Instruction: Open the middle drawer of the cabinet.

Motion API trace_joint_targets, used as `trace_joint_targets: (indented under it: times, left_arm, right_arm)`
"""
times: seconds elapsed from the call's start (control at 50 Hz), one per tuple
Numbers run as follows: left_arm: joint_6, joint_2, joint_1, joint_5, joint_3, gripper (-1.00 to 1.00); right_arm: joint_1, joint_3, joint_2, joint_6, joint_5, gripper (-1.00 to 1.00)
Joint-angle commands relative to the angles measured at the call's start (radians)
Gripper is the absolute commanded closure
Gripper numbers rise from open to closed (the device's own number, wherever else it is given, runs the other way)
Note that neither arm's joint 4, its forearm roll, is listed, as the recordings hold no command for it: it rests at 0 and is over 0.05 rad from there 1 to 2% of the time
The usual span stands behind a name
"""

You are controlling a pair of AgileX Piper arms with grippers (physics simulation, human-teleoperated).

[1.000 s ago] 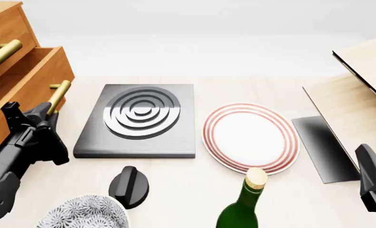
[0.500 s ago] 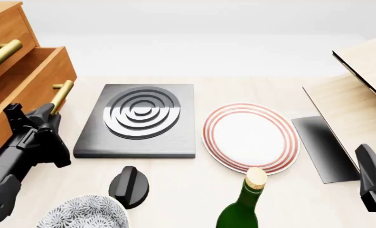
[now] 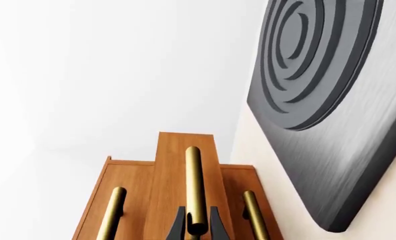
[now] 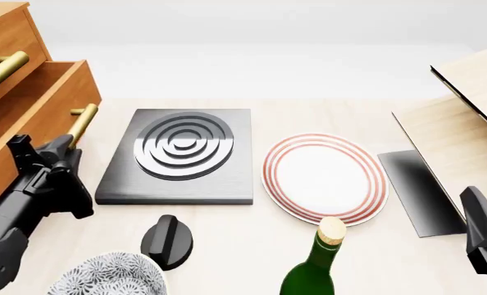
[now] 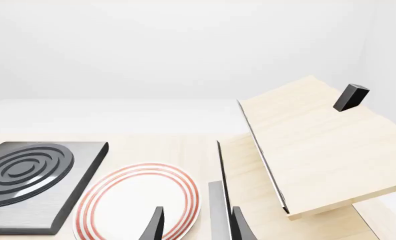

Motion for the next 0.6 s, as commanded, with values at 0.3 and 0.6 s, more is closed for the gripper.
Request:
trace_joint_targets:
  times: [0.3, 0.6]
  left_arm:
    - [-0.026, -0.019, -0.037, 0.000, 0.065, 1.00]
    - [-0.031, -0.011, -0.049, 0.000, 0.064, 1.00]
  right_arm:
    - [0.002, 0.000, 0.001, 0.001, -0.005, -1.00]
    - [0.002, 0.000, 0.001, 0.001, -0.005, -1.00]
